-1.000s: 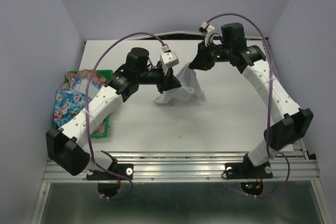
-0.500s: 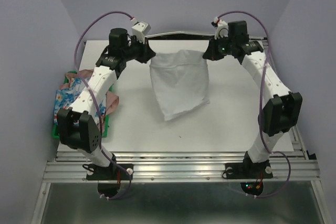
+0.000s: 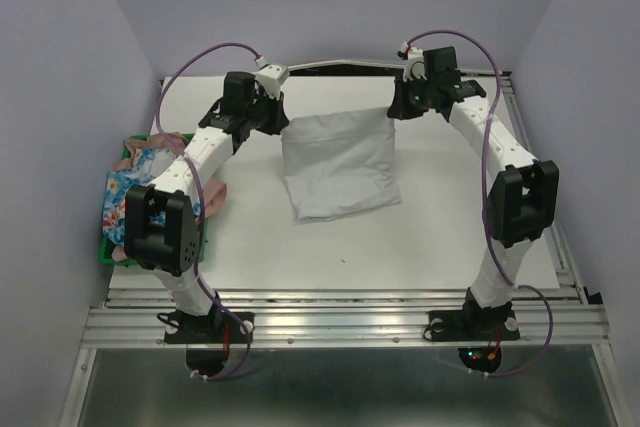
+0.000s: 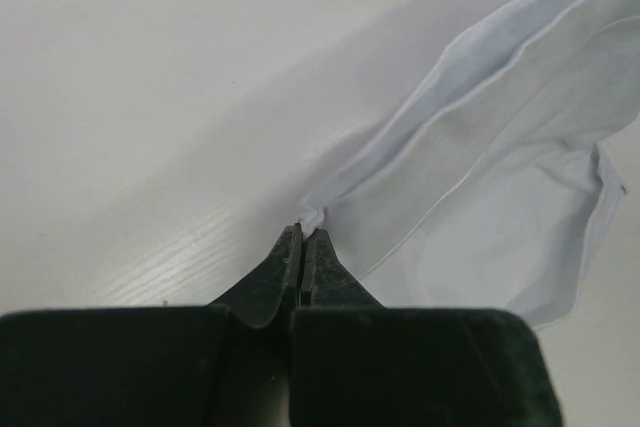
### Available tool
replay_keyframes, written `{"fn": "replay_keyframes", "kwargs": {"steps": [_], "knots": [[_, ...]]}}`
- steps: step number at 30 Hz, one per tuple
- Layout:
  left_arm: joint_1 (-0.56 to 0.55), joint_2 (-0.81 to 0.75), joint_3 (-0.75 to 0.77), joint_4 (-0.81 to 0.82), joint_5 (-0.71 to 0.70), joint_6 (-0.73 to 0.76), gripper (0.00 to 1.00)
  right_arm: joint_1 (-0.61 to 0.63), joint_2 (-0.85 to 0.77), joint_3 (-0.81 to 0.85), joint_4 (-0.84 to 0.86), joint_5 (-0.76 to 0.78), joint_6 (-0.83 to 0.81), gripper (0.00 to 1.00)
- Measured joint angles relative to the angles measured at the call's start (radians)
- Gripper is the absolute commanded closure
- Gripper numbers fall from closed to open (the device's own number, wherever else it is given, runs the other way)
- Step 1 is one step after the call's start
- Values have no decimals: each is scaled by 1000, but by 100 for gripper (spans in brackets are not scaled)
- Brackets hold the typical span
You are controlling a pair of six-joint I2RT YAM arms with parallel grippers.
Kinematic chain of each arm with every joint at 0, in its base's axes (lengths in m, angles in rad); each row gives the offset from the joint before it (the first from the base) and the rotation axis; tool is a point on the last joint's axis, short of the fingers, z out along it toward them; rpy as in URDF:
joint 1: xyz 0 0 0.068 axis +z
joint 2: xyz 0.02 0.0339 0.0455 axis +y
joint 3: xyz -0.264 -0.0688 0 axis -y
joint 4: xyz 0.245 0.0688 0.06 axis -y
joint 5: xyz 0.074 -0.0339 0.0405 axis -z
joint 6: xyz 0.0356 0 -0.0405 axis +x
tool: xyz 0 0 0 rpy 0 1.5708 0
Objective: Fold and stack the skirts
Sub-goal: Flatten the skirt out
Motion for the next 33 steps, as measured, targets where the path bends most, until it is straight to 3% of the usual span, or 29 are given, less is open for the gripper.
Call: {"fn": "replay_keyframes", "kwargs": {"steps": [4,5,6,8,9,10,15,19,21,26,30,33], "knots": [[5,22,37,27,-36,3,98,0,36,56,44,18,18,96],[7,37,53,33,-47,3,76,0,63,83,60,27,24,89],[9,51,70,39,-58,4,63,1,97,109,76,37,31,66],[15,105,116,54,-87,8,43,1,156,153,90,54,43,31],[20,132,143,50,-103,7,26,1,195,179,97,66,45,21],[26,159,167,49,-116,8,18,0,233,201,102,78,45,13],[56,192,214,3,-119,67,19,-27,292,215,48,86,12,13],[32,185,305,-99,-53,166,26,-68,274,217,18,47,-24,26],[-30,177,338,-137,-24,209,33,-88,263,217,3,0,-26,33],[-315,210,407,-220,44,279,48,-98,269,217,2,-190,16,53],[-490,324,462,-251,52,287,51,-90,312,217,14,-304,59,57],[-552,427,515,-274,19,287,53,-85,376,217,28,-386,90,60]]}}
